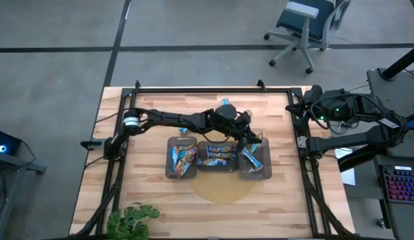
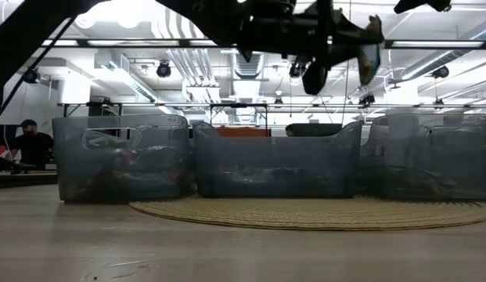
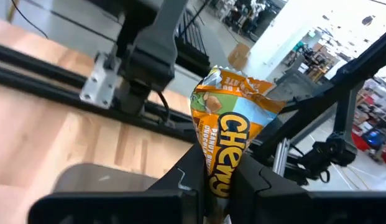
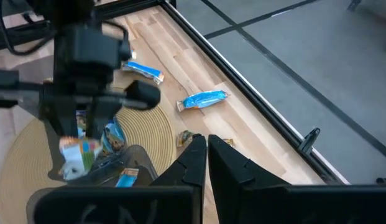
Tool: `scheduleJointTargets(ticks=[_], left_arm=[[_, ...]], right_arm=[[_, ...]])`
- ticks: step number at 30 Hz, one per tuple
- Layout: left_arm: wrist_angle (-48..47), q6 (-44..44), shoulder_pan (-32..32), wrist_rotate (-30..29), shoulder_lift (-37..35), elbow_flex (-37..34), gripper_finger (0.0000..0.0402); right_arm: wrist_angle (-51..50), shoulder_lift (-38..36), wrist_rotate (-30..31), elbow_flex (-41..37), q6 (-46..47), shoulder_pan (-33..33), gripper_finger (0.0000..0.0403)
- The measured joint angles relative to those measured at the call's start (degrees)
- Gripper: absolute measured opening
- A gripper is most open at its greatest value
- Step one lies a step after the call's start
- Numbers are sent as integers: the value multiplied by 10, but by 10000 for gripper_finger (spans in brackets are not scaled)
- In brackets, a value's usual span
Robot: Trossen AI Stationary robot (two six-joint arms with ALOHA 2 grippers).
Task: Pick and place Granola Bars by type
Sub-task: Put the orange granola bar into the right black bin
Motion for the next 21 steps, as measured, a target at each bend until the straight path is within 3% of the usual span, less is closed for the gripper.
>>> scheduleJointTargets(ticks=[21], left_arm=[[-7, -32, -15, 45, 66, 0, 26]], right_arm=[[-1, 0, 0, -1, -3, 0, 8]])
